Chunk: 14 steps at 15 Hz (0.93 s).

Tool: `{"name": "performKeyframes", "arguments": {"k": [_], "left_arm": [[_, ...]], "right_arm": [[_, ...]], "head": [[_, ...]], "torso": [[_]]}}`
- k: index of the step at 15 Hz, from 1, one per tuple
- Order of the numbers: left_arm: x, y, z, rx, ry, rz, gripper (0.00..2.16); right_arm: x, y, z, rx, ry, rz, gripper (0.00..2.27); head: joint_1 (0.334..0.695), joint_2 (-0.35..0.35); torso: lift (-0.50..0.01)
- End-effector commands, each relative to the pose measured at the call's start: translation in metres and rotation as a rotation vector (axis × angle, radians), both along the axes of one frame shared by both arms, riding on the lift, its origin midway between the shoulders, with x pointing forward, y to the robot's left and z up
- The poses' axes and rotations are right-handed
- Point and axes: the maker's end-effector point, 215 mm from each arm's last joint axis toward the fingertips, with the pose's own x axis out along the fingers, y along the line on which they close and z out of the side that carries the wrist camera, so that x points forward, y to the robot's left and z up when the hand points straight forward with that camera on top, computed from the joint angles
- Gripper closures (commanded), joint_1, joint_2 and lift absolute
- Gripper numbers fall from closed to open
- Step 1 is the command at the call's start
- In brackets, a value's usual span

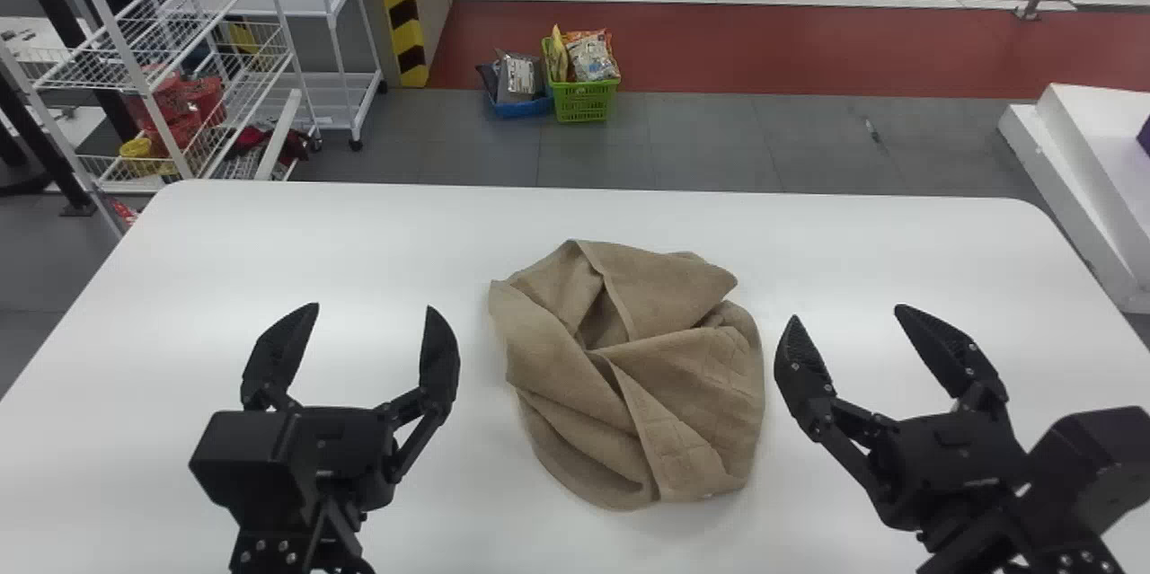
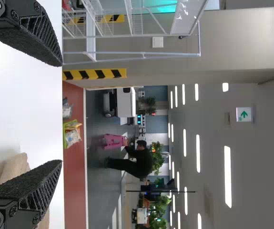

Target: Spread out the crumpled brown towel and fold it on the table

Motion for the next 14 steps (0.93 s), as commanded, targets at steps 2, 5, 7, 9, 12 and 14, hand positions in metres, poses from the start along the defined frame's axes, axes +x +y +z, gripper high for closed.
{"name": "performKeyframes", "arguments": {"k": [2,5,7,9,12,14], "left_arm": [[-0.001,-0.005,-0.004,0.001,0.009,-0.01,0.09],[-0.002,-0.006,-0.006,0.0,0.013,-0.013,0.09],[-0.007,-0.013,-0.006,-0.003,0.015,-0.025,0.09],[-0.014,-0.017,-0.005,-0.006,0.02,-0.028,0.09],[-0.029,-0.022,-0.005,-0.006,0.034,-0.024,0.08],[-0.031,-0.025,-0.012,-0.01,0.051,-0.026,0.08]], "right_arm": [[0.001,-0.015,-0.001,-0.013,0.003,-0.025,0.13],[0.001,-0.032,-0.003,-0.027,0.009,-0.052,0.13],[0.0,-0.042,-0.005,-0.04,0.012,-0.068,0.13],[-0.002,-0.068,-0.012,-0.063,0.025,-0.111,0.13],[-0.01,-0.122,-0.033,-0.123,0.07,-0.196,0.13],[-0.022,-0.162,-0.053,-0.151,0.111,-0.257,0.13]], "head": [[0.695,-0.008],[0.695,-0.034],[0.695,-0.055],[0.695,-0.072],[0.695,-0.131],[0.695,-0.175]], "torso": [[-0.127],[-0.127],[-0.127],[-0.127],[-0.127],[-0.127]]}}
